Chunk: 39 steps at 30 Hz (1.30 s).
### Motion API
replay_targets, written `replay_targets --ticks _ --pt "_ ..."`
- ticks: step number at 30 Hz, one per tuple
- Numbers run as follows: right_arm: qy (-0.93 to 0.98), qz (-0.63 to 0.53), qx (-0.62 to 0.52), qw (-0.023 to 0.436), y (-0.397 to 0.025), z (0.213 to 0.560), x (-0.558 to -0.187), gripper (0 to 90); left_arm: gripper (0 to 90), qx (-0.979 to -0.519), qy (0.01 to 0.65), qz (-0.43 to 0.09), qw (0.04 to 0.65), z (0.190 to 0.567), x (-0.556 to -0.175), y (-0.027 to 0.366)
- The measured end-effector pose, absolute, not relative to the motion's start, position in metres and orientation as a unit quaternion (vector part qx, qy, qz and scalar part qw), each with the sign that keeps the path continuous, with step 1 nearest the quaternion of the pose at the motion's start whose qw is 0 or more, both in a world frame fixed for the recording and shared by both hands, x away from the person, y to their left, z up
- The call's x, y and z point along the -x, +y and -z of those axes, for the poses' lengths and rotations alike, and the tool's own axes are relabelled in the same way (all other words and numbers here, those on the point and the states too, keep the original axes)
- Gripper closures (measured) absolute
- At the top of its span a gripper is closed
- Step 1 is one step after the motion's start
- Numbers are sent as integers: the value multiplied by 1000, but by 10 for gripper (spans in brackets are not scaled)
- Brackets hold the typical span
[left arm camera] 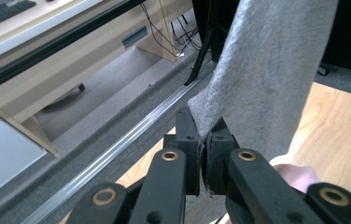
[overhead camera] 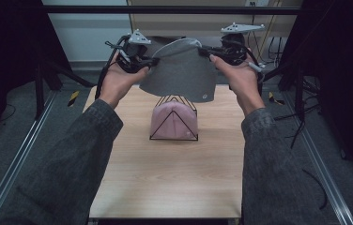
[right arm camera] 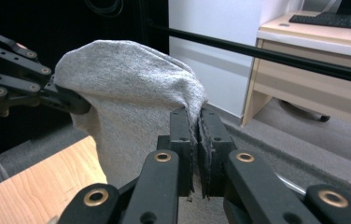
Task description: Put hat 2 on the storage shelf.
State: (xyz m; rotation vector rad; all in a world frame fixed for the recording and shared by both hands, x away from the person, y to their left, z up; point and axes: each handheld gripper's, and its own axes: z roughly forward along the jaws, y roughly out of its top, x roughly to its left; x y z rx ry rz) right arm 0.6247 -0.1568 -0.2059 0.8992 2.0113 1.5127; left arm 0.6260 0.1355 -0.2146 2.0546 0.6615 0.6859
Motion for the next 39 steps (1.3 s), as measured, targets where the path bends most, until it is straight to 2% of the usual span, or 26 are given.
replay_targets --ticks 15,27,39 --pt "737 -538 -343 224 -155 233 -639 858 870 -820 273 -271 425 239 -642 134" --pt "750 -524 -345 208 -146 257 -637 858 870 -820 294 -239 428 265 -637 146" --pt "760 -509 -342 215 -143 266 -627 858 870 -825 293 -238 420 282 -626 145"
